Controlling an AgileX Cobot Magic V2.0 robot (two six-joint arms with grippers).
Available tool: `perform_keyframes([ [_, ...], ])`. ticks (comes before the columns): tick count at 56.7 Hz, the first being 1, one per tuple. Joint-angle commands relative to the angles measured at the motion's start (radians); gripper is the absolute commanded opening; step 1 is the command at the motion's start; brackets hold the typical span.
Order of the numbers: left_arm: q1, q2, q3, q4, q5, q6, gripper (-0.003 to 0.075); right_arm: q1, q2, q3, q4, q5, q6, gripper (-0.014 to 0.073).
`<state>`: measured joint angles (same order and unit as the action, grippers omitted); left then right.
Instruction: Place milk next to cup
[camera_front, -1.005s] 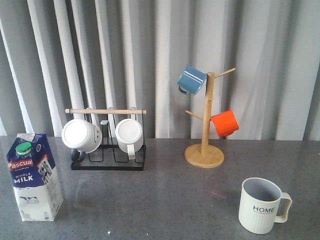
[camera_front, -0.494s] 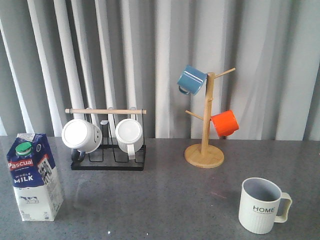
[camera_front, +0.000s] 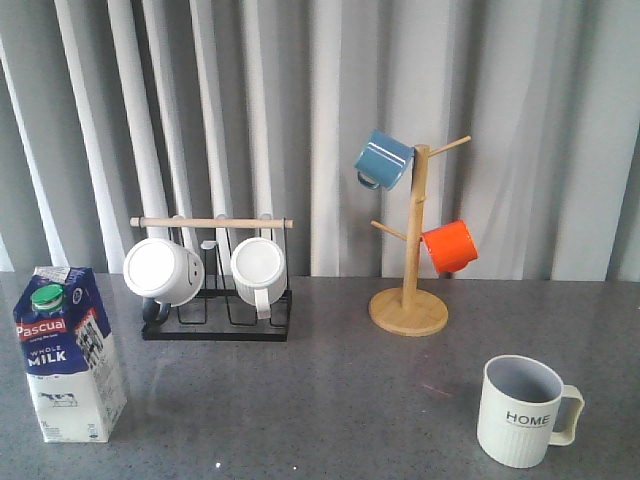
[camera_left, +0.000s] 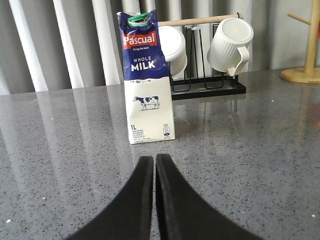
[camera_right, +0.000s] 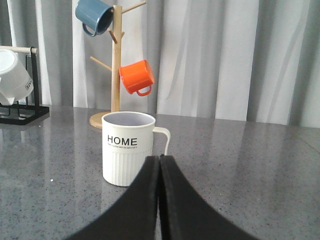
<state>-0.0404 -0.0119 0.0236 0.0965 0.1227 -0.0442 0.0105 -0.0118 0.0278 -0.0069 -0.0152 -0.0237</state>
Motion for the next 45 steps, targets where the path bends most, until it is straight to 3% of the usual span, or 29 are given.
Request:
perform_keyframes([
  [1, -0.002, -0.012, -0.021, -0.006, -0.094, 0.0, -0.0006, -0.004, -0.012, 0.007, 0.007, -0.123, 0.005, -0.0008],
  [10, -0.002, -0.012, -0.052, -0.012, -0.275, -0.109, -0.0006, -0.004, -0.012, -0.033, 0.034, -0.337, 0.052, -0.0008],
  [18, -0.002, 0.038, -0.145, -0.014, -0.286, -0.204, -0.0006, -0.004, 0.035, -0.17, 0.033, -0.247, 0.084, -0.0008],
  [35, -0.002, 0.533, -0.449, -0.014, -0.236, -0.211, -0.0006, -0.004, 0.566, -0.432, 0.024, -0.201, -0.013, -0.0008],
  [45, -0.002, 0.75, -0.553, -0.014, -0.274, -0.211, -0.0006, -0.004, 0.764, -0.475, 0.042, -0.322, 0.018, -0.0008],
])
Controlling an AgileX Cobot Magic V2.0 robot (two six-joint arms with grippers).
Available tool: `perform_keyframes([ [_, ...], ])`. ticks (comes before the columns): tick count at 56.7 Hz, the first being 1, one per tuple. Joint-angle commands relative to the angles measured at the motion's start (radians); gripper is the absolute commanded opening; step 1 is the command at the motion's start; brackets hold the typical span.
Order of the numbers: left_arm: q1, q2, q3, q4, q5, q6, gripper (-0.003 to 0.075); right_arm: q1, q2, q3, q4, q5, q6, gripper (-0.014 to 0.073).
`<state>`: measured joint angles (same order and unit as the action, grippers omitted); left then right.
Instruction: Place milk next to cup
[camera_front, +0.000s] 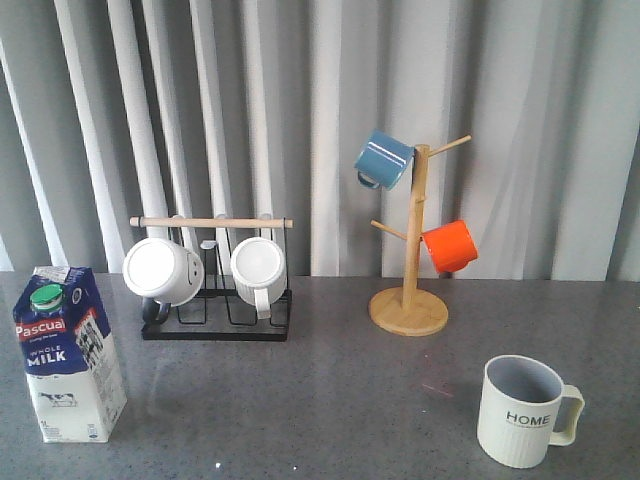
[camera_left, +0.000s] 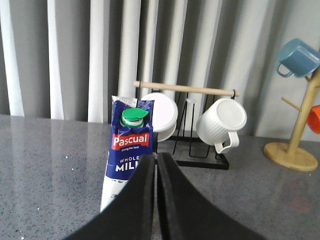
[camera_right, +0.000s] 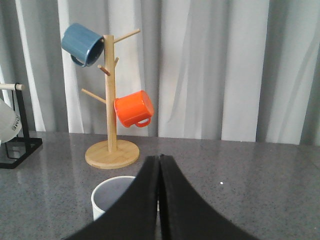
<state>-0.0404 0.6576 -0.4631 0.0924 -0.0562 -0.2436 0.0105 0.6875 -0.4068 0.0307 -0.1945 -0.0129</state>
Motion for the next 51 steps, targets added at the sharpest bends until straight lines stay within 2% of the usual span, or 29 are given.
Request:
perform_keyframes([
  [1, -0.002, 0.092, -0.071, -0.009, -0.104, -0.012, -0.0006, -0.004, 0.079, -0.04, 0.004, -0.155, 0.007, -0.0008],
  [8, -0.002, 0.156, -0.08, -0.011, -0.149, -0.021, -0.0006, -0.004, 0.135, -0.04, 0.012, -0.17, 0.031, -0.0008],
  [23, -0.002, 0.158, -0.08, -0.011, -0.194, -0.023, -0.0005, -0.004, 0.182, -0.04, 0.014, -0.189, 0.025, 0.0002],
  [29, -0.002, 0.158, -0.08, -0.011, -0.202, -0.023, 0.001, -0.004, 0.201, -0.04, 0.014, -0.172, 0.013, 0.0038],
  [33, -0.002, 0.159, -0.08, -0.011, -0.203, -0.029, 0.0036, -0.004, 0.217, -0.04, 0.014, -0.172, -0.005, 0.0092],
  [37, -0.002, 0.172, -0.08, -0.01, -0.216, -0.028, 0.0079, -0.004, 0.232, -0.044, 0.014, -0.167, -0.033, 0.0168],
  [42, -0.002, 0.206, -0.088, -0.005, -0.212, -0.03, 0.0174, -0.004, 0.249, -0.055, 0.014, -0.144, -0.063, 0.0296],
  [47, -0.002, 0.242, -0.102, -0.002, -0.203, -0.03, 0.0318, -0.004, 0.261, -0.064, 0.014, -0.124, -0.071, 0.0442],
  [51, -0.002, 0.26, -0.112, -0.002, -0.203, -0.03, 0.0419, -0.004, 0.265, -0.067, 0.014, -0.124, -0.071, 0.0519],
])
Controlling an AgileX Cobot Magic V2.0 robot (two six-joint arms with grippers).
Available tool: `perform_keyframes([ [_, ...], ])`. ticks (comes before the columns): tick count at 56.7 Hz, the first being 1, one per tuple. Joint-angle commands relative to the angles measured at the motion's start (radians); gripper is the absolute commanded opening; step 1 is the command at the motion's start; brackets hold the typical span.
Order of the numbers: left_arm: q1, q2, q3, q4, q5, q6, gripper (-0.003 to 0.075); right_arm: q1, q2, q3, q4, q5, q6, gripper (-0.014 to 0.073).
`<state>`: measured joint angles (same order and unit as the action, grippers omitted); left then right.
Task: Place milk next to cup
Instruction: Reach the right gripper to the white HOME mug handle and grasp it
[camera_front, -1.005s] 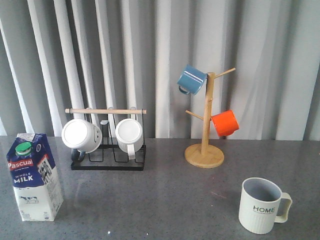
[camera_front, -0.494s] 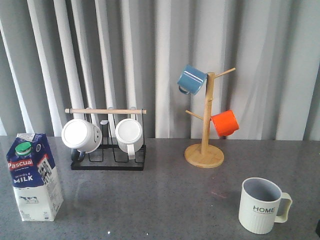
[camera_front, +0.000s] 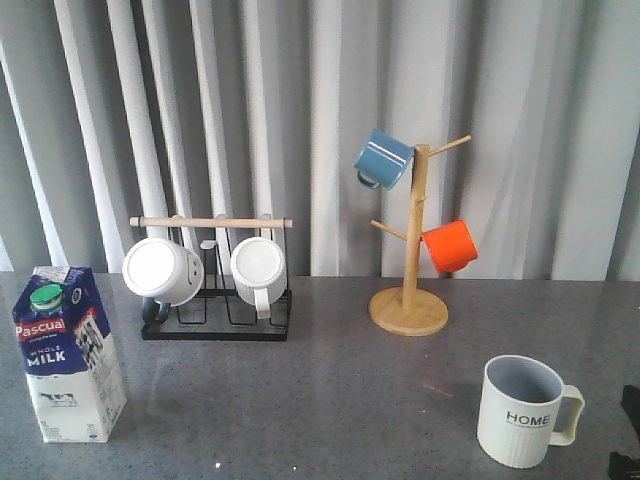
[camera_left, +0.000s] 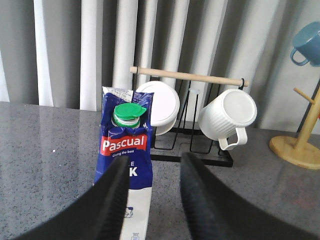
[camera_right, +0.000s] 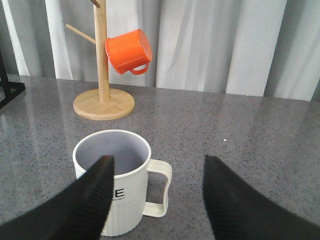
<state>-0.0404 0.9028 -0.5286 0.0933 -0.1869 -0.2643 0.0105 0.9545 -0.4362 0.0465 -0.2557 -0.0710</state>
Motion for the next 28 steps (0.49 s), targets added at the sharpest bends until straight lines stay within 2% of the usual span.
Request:
perform_keyframes([
  [1, -0.002, 0.019, -0.05, -0.003, -0.072, -0.009, 0.0446, -0.004, -0.001, -0.037, -0.002, -0.066, -0.013, 0.0538],
  [4, -0.002, 0.029, -0.058, -0.003, -0.075, -0.011, 0.0505, -0.004, 0.0, -0.037, -0.002, -0.076, -0.009, 0.0568],
  [9, -0.002, 0.03, -0.057, -0.003, -0.085, -0.018, 0.056, -0.004, 0.0, -0.037, -0.002, -0.1, -0.009, 0.0583],
  [28, -0.002, 0.029, -0.057, -0.003, -0.085, -0.018, 0.057, -0.004, 0.0, -0.037, -0.001, -0.146, 0.063, 0.0582],
])
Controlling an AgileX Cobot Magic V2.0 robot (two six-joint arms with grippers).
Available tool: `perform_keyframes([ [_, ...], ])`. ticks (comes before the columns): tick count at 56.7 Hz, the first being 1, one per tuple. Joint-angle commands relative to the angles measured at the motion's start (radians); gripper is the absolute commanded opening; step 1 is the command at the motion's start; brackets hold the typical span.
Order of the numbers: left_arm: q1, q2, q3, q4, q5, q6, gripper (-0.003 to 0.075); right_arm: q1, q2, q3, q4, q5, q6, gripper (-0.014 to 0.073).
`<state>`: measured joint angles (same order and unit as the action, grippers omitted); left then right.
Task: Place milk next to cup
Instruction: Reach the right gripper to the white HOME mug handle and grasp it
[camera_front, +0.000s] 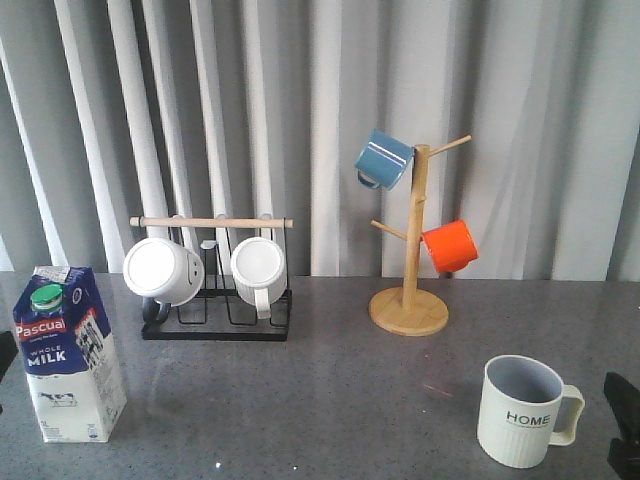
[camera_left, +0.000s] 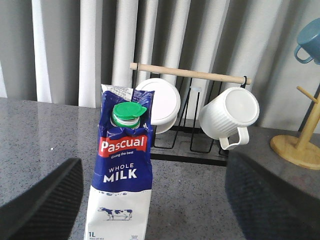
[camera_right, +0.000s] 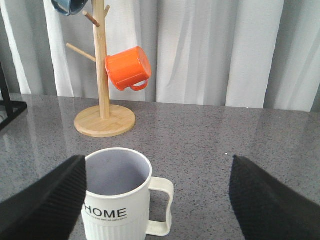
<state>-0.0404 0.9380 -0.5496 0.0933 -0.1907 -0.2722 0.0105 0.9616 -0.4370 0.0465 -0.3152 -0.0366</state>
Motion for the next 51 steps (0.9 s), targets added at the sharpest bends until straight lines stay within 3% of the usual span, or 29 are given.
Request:
perform_keyframes([
  [1, -0.002, -0.006, -0.036, -0.003, -0.081, -0.01, 0.057, -0.004, -0.008, -0.037, -0.001, -0.087, 0.029, 0.0582],
  [19, -0.002, -0.006, -0.036, -0.003, -0.08, -0.01, 0.057, -0.004, 0.135, -0.037, -0.001, -0.111, -0.087, 0.0582],
  [41, -0.002, -0.006, -0.036, -0.003, -0.08, -0.01, 0.057, -0.014, 0.432, -0.037, -0.002, -0.459, -0.172, 0.0582],
  [51, -0.002, -0.006, -0.036, -0.003, -0.08, -0.01, 0.057, -0.071, 0.48, -0.037, -0.005, -0.509, -0.158, 0.0582],
])
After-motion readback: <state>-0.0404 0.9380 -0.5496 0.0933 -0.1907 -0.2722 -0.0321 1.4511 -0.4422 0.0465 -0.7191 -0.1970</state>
